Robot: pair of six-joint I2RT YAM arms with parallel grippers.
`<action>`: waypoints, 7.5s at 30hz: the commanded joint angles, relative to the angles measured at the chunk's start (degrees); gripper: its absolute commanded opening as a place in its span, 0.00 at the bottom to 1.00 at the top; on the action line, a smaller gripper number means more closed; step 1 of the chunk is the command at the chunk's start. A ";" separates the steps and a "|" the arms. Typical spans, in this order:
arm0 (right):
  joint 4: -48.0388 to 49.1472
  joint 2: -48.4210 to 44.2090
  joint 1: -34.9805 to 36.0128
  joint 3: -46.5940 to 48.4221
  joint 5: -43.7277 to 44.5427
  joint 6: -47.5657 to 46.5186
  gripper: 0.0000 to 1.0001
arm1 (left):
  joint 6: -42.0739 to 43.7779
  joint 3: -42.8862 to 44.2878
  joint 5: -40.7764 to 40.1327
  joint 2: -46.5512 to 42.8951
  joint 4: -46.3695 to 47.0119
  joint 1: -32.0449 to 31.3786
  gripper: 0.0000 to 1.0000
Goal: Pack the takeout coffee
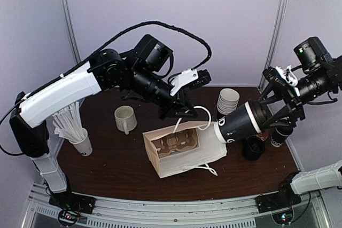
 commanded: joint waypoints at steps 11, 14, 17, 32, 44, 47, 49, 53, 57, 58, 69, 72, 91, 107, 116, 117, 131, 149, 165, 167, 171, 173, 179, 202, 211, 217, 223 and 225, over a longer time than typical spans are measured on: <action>13.92 8.47 31.17 -1.84 33.18 5.79 0.63 | -2.32 0.44 -3.38 -2.89 -1.01 0.12 0.00; 15.56 10.89 36.30 -1.28 40.04 5.26 0.63 | -2.77 0.68 -3.14 -2.77 -0.97 0.12 0.00; 16.47 13.04 40.85 -1.28 46.65 4.52 0.63 | -3.71 1.76 -2.04 -2.51 -1.51 0.13 0.00; 18.99 18.69 58.40 -8.39 63.02 0.98 0.62 | -6.44 4.46 -0.83 -2.95 -2.42 0.12 0.00; 27.04 18.20 59.98 -14.20 80.44 -4.45 0.64 | -11.13 4.61 0.56 -2.04 -4.33 0.12 0.00; 28.73 18.65 59.39 -15.81 82.88 -5.33 0.64 | -11.11 3.48 0.33 -1.94 -4.27 0.12 0.00; 29.42 18.97 58.91 -16.43 83.94 -5.44 0.64 | -10.87 2.98 0.16 -1.96 -4.29 0.12 0.00; 30.65 19.16 57.65 -17.07 84.24 -5.50 0.64 | -9.56 2.35 -0.91 -2.40 -4.25 0.12 0.16; 29.60 19.22 54.88 -16.14 80.58 -3.62 0.64 | -8.13 2.00 -4.65 -4.36 -4.24 0.13 0.49; 29.20 19.34 54.24 -15.84 79.71 -3.29 0.64 | -7.76 2.04 -5.40 -4.95 -4.18 0.12 0.54; 27.95 21.54 52.67 -16.46 75.57 -0.61 0.62 | -2.56 -7.74 -11.01 -14.93 5.22 1.68 0.81; 26.91 21.30 52.63 -16.78 74.32 0.58 0.62 | -3.75 -12.07 -11.63 -15.99 8.53 4.73 0.81; 38.65 21.18 51.90 -26.52 80.27 0.40 0.62 | -8.61 -21.41 -8.81 -6.11 16.84 15.85 0.77; 41.68 23.47 47.26 -23.96 74.85 0.87 0.61 | -9.59 -18.69 -13.84 5.93 13.74 20.17 0.74; 44.95 25.12 47.25 -24.16 74.97 0.63 0.61 | -9.18 -19.03 -11.17 7.18 13.25 20.77 0.73; 45.40 25.27 47.24 -24.26 75.44 0.48 0.60 | -9.18 -19.03 -10.88 7.18 13.21 20.77 0.73; 48.16 27.08 45.30 -25.30 75.86 -0.37 0.60 | -8.56 -19.03 -9.11 7.10 13.01 20.86 0.71; 45.31 33.10 39.74 -21.70 68.67 -0.65 0.61 | -8.07 -20.61 -13.28 1.45 11.50 23.48 0.72; 16.46 48.21 30.88 4.66 49.14 1.69 0.60 | -6.09 -27.17 -18.02 -15.81 7.67 28.97 0.73; 13.05 49.64 30.83 7.02 47.61 1.53 0.60 | -5.93 -27.58 -17.89 -16.88 7.58 29.16 0.73; 6.14 51.19 30.83 11.29 42.76 1.10 0.59 | -6.06 -27.60 -17.60 -17.72 7.45 29.28 0.73; 3.31 51.98 30.84 12.97 41.36 0.91 0.59 | -6.10 -27.43 -17.40 -17.73 7.45 29.30 0.73; 5.86 50.63 30.83 8.98 41.86 0.83 0.59 | -6.10 -26.94 -16.83 -17.48 7.84 29.30 0.73; 5.58 56.53 29.51 6.53 39.04 1.47 0.65 | -5.50 -24.13 -12.24 -17.86 8.24 29.30 0.73; -1.65 56.64 29.15 11.32 31.67 -0.73 0.63 | -5.59 -24.89 -8.42 -18.75 8.79 29.30 0.73; 2.10 57.55 28.76 12.55 35.56 0.68 0.70 | -5.70 -24.13 -6.00 -18.19 8.86 29.30 0.73; 4.81 54.45 27.84 12.40 35.20 1.38 0.84 | -6.45 -23.34 -4.68 -18.95 8.17 29.27 0.73; 7.30 51.58 27.84 10.84 35.80 1.65 0.89 | -6.43 -23.80 -5.09 -19.63 7.94 29.29 0.73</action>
